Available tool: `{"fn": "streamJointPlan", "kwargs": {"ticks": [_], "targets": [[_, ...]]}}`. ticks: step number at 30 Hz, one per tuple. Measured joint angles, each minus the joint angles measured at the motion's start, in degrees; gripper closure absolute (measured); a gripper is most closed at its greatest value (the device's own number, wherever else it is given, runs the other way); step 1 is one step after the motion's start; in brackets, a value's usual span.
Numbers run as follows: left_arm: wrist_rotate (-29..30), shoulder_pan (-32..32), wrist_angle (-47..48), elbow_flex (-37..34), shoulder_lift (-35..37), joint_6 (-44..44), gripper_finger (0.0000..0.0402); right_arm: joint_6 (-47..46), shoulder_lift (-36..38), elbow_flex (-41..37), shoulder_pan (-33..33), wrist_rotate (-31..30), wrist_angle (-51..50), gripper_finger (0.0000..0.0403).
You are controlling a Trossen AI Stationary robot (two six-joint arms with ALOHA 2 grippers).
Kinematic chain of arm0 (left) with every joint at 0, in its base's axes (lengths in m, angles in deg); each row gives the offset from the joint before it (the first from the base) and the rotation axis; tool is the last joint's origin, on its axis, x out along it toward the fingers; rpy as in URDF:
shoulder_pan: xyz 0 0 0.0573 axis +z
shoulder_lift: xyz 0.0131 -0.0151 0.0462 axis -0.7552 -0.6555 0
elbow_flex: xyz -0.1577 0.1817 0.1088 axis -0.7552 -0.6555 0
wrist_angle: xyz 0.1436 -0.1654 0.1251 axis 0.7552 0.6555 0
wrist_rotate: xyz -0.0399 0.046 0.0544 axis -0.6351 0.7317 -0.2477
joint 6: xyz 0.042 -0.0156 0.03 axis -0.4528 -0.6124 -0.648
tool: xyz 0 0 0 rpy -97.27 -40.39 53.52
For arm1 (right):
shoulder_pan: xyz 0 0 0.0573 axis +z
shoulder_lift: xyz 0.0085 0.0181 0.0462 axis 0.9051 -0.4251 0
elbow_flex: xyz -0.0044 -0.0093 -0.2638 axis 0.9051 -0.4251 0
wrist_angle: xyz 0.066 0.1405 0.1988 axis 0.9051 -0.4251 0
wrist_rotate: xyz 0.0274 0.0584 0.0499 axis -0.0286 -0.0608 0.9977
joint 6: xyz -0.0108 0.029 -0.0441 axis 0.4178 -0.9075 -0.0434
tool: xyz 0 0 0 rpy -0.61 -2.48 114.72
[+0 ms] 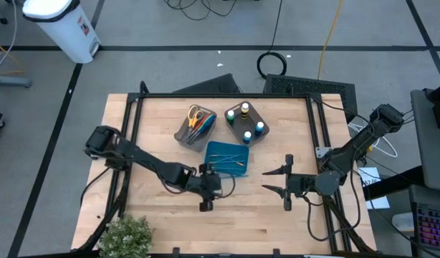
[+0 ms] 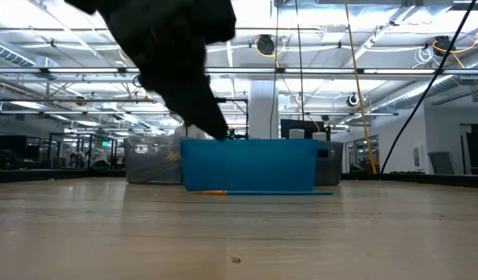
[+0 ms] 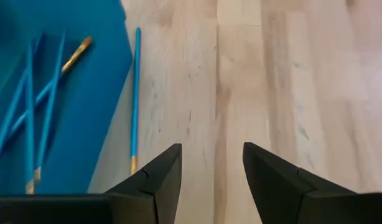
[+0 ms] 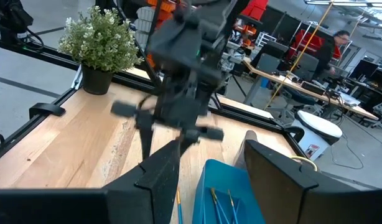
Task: Pick & Place Paint Supplies
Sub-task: Put the blue paint brush into the blue bin
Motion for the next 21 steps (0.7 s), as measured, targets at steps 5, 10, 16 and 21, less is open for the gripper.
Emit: {"fn": "streamJointPlan", "kwargs": {"ticks": [5, 10, 16, 21], "targets": [[0.85, 0.38, -1.55, -0.02, -5.24, -2.20, 0.0222, -0.22, -0.02, 0.00, 0.00, 0.01, 0.08, 0.0232], [1.75, 1.67, 0.01, -0.02, -8.09, -1.34, 0.0222, -0.22, -0.02, 0.00, 0.00, 0.02, 0.02, 0.0232], [1.20, 2.72, 0.65, 0.09, -8.35, -0.57, 0.0222, -0.24, -0.02, 0.00, 0.00, 0.06, -0.01, 0.0232], [2.33, 2.51, 0.60, 0.02, -7.76, -3.20, 0.0222, -0.22, -0.02, 0.00, 0.00, 0.09, -0.04, 0.0232]]}}
